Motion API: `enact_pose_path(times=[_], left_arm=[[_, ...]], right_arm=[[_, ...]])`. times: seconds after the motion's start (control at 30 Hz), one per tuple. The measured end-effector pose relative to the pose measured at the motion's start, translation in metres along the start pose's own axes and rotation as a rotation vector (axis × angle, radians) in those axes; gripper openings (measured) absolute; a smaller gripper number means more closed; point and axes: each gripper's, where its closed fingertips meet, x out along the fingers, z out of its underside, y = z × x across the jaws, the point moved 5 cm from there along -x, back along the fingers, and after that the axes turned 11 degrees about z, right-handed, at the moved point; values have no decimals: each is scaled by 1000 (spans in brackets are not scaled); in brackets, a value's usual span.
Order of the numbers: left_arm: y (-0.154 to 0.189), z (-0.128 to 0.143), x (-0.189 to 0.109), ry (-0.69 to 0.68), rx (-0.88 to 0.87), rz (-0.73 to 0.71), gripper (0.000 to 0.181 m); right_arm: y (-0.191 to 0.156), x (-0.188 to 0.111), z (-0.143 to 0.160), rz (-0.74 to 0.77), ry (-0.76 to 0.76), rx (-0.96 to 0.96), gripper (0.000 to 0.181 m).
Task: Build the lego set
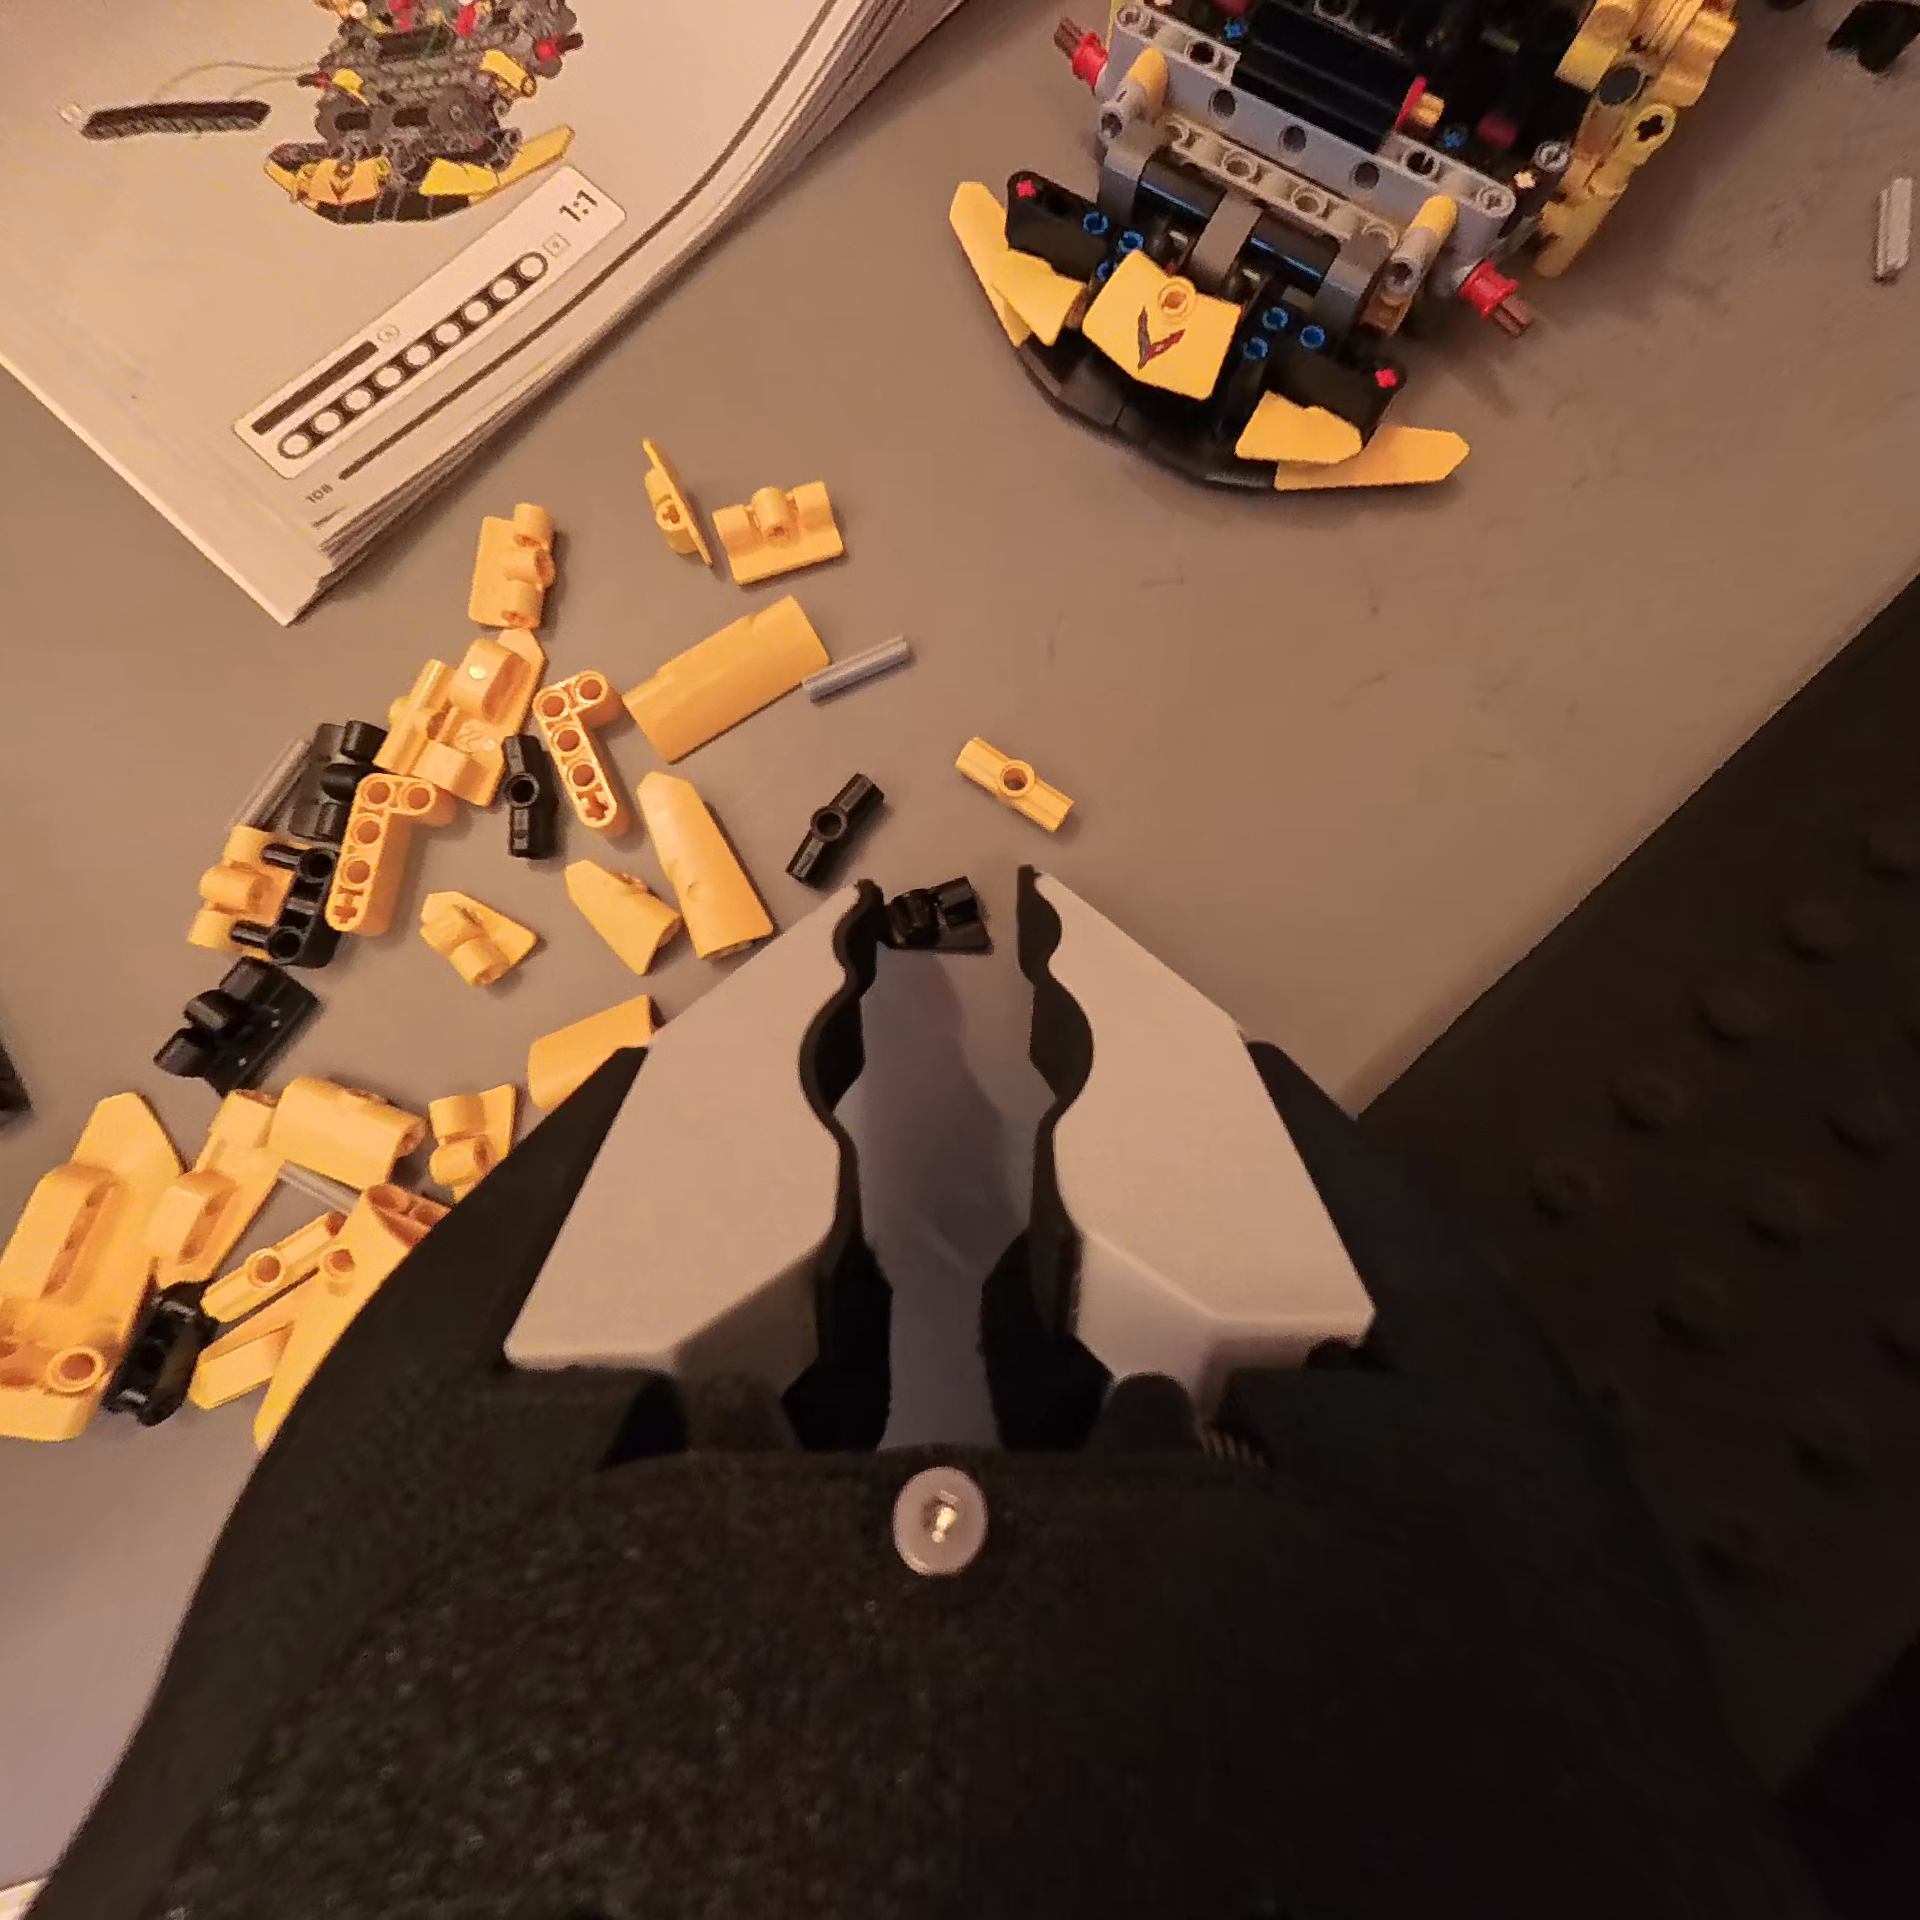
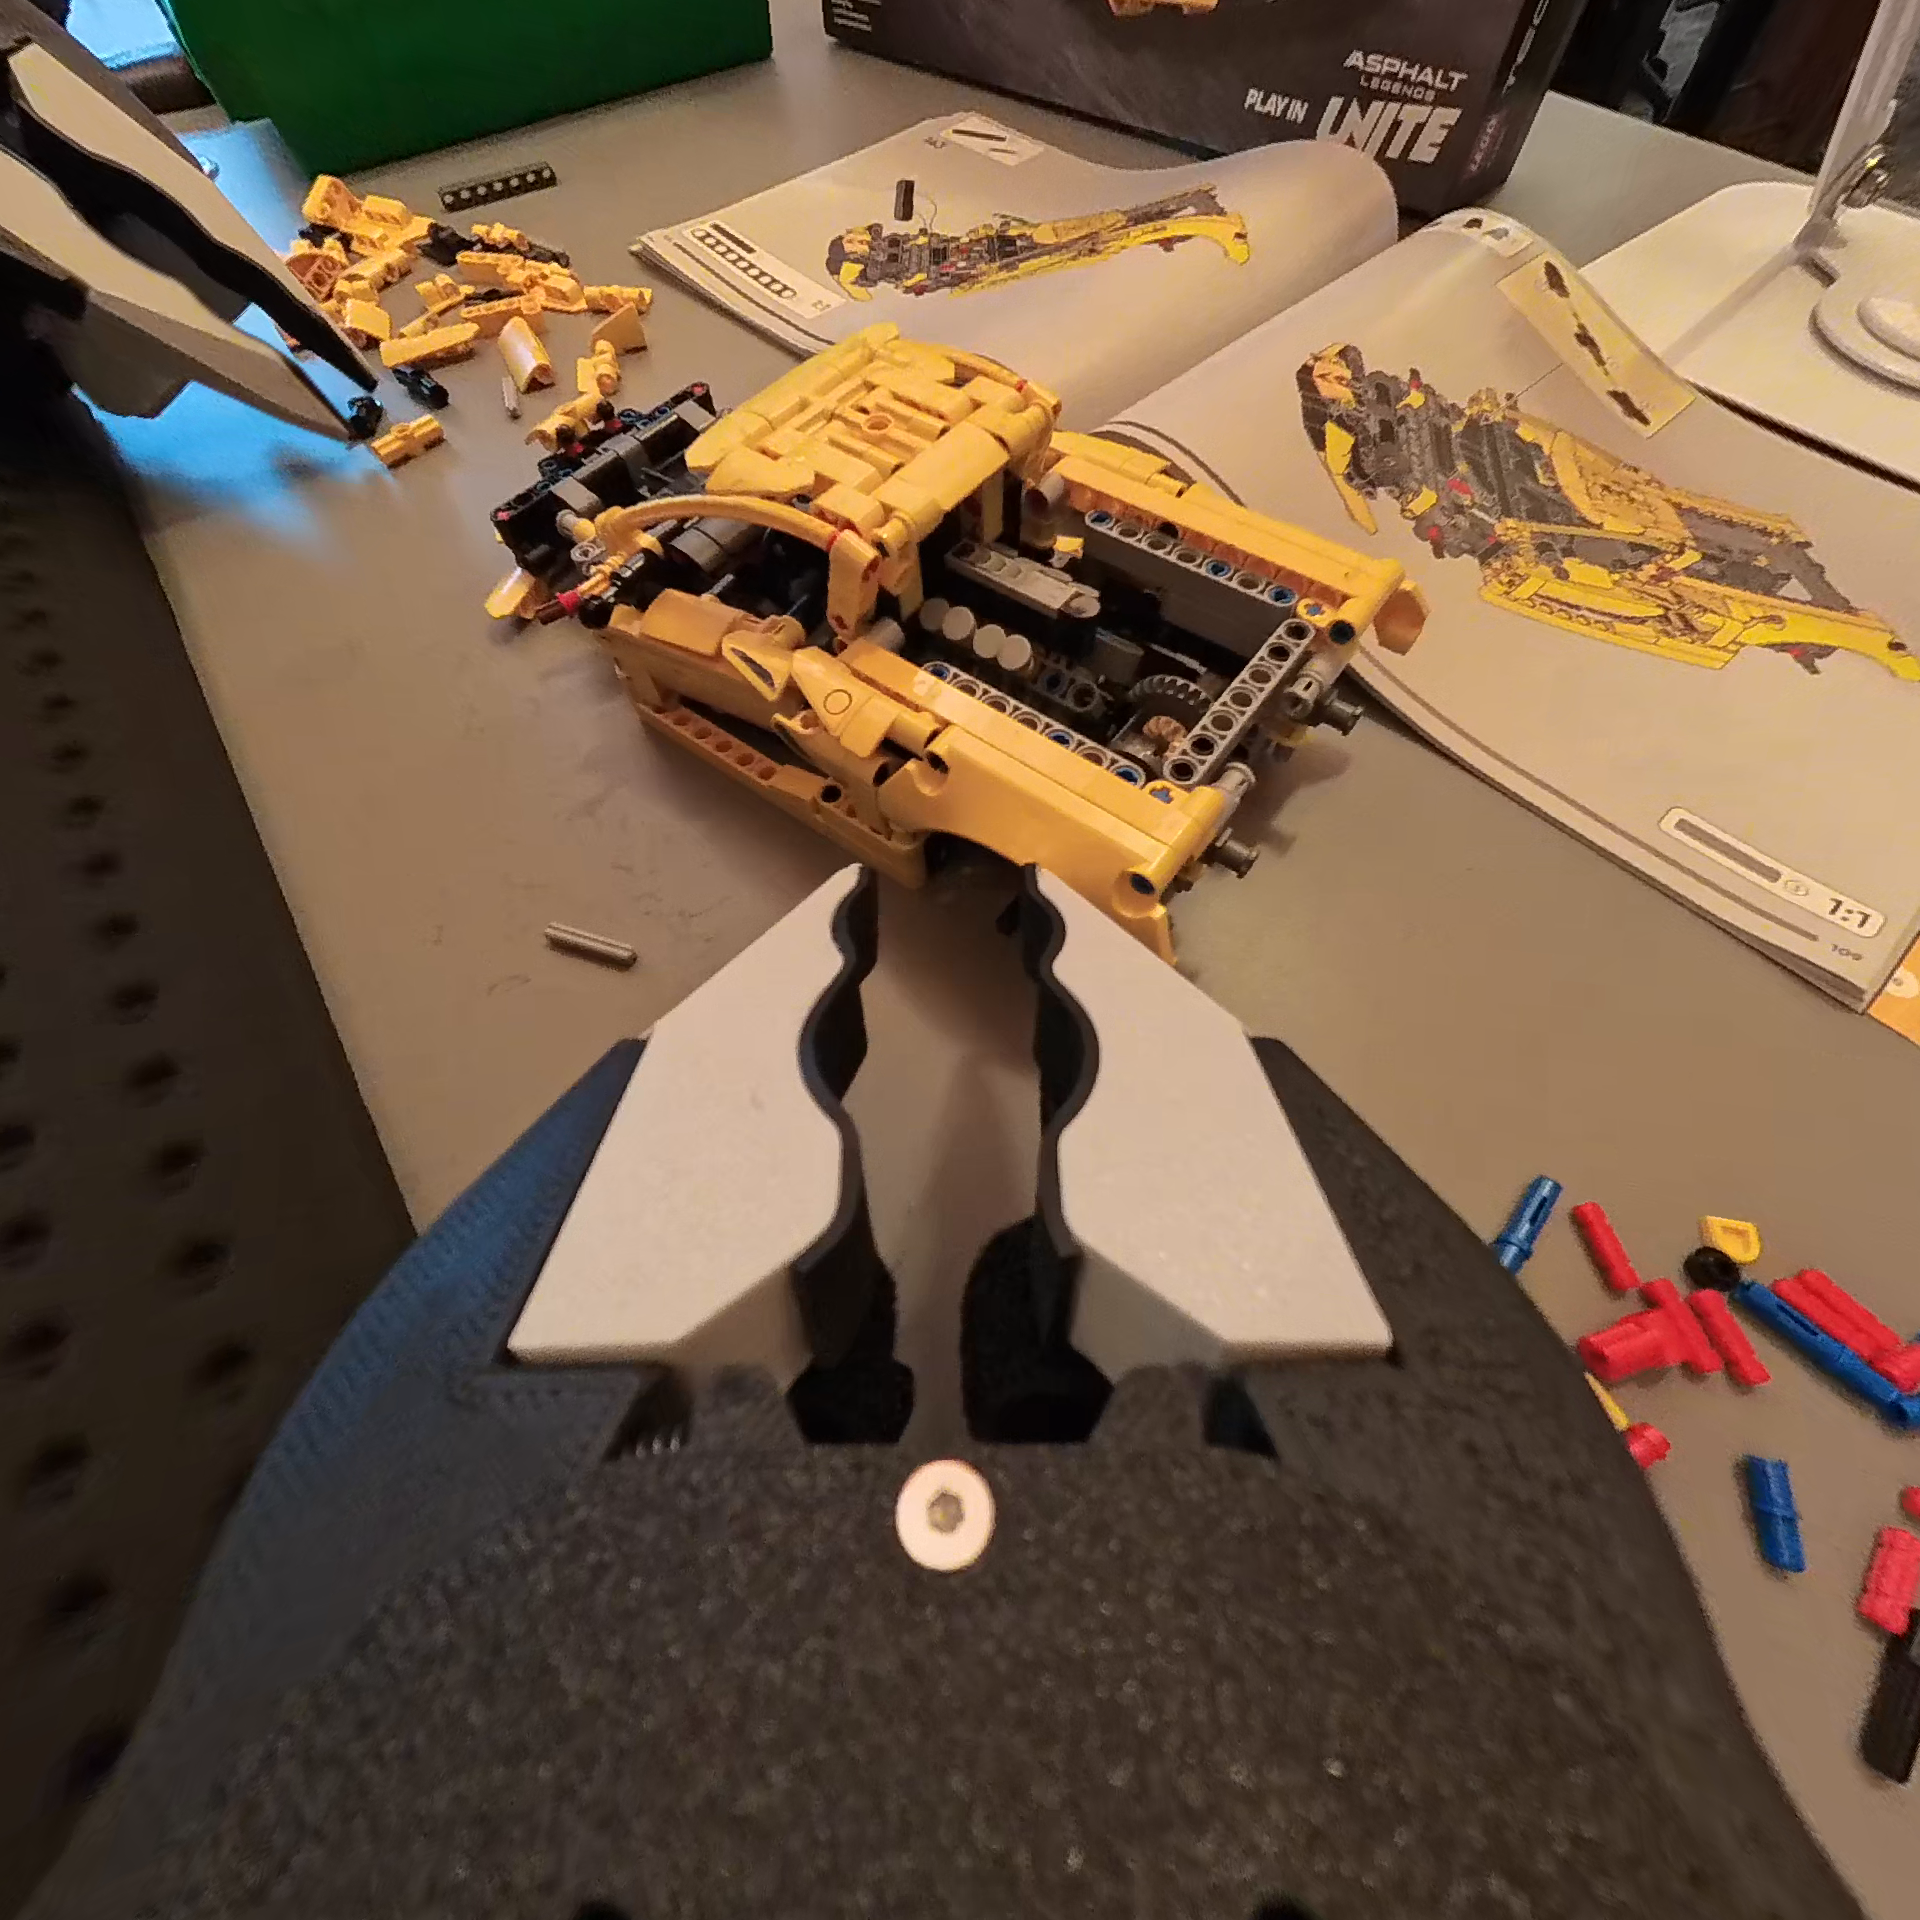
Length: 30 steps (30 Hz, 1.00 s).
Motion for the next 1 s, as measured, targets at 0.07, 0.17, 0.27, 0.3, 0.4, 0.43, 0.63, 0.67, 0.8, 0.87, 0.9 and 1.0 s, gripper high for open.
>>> enact_pose_path(times=[0.07,0.17,0.27,0.3,0.4,0.43,0.63,0.67,0.8,0.87,0.9,1.0], left_arm=[[0,1,0,-6,-4,-3,27],[0,1,1,-12,-14,1,26],[-1,2,2,-28,-18,-8,21],[-1,2,2,-30,-18,-8,17],[0,1,3,-37,-19,-14,17],[0,1,3,-41,-17,-16,17],[19,-23,-2,23,57,32,16],[31,-37,-3,71,92,73,16],[102,-93,25,226,233,335,16],[132,-101,61,149,272,409,16],[139,-101,79,83,299,389,16],[160,-106,108,3,380,404,16]], right_arm=[[-1,0,1,-1,-6,-5,26],[-1,0,1,3,-9,-17,26],[-2,0,1,4,-7,-22,26],[-2,0,1,2,-7,-21,26],[-3,-1,1,2,-4,-23,26],[-3,-1,0,2,-3,-25,26],[-3,-2,-1,6,9,-27,26],[-2,-3,-2,9,14,-26,26],[-1,-4,-4,17,27,-22,26],[-2,-4,-2,9,18,-19,26],[-3,-5,-1,9,15,-21,26],[-4,-7,-2,9,28,-32,26]])
